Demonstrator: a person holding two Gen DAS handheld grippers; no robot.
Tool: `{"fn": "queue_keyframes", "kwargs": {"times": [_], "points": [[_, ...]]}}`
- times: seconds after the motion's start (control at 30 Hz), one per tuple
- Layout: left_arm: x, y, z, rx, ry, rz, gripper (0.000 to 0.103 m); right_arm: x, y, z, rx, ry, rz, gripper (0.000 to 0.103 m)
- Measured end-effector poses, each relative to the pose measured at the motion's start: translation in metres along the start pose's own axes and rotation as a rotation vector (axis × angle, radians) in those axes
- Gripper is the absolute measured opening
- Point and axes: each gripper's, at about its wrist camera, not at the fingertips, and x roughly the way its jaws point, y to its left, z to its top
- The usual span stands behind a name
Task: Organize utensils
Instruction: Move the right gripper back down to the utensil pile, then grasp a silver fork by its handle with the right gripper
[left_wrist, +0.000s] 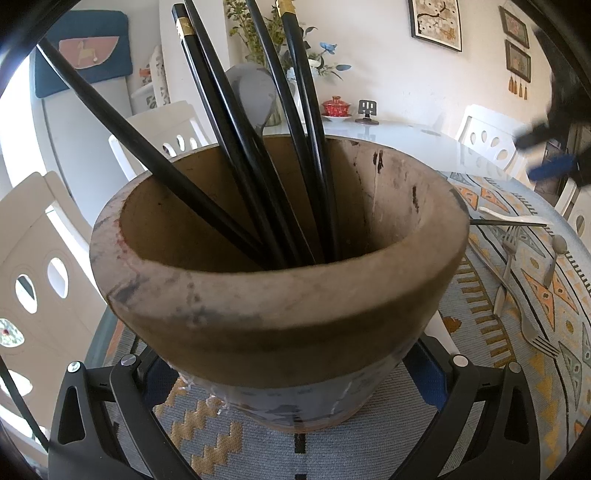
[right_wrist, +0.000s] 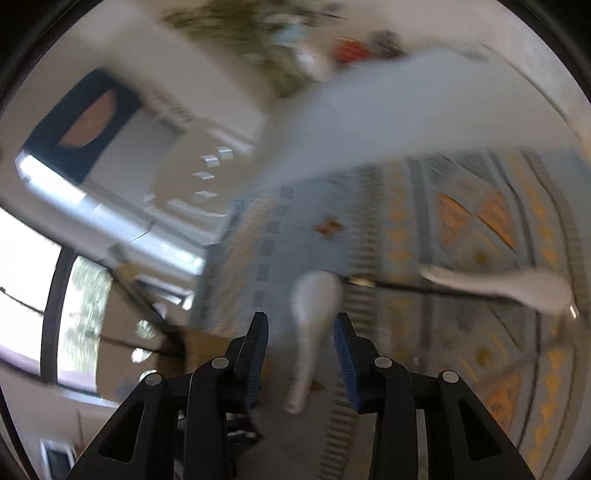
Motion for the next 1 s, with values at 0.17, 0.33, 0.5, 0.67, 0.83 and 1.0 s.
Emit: {"fn": "queue_keyframes", "kwargs": {"times": [0.17,0.33,0.5,0.67,0.83,1.0], "points": [[0.0,-0.001,0.001,0.004,0.004,0.0,0.102,0.007,-0.06,-0.002,0.207,0.052,-0.008,0.035],[0.001,-0.003,0.002,0.008,0.013,0.0,0.102,0.029,-0.062,-0.014,0.152,0.159,-0.044,0.035],[0.002,-0.002,0.003,0.007,0.013,-0.002,0.102,0.068,-0.041,-0.034,0.008,0.291,-0.1,0.035],[0.004,0.001,0.003,0.003,0.021,-0.004,0.102,0.086,-0.027,-0.047,-0.122,0.272,-0.166,0.032],[0.005,0.002,0.004,0.008,0.027,-0.004,0.102,0.081,-0.043,-0.043,-0.029,0.272,-0.153,0.006],[0.006,0.004,0.004,0.009,0.03,-0.006,0.102,0.076,-0.038,-0.053,-0.057,0.333,-0.134,0.006]]}}
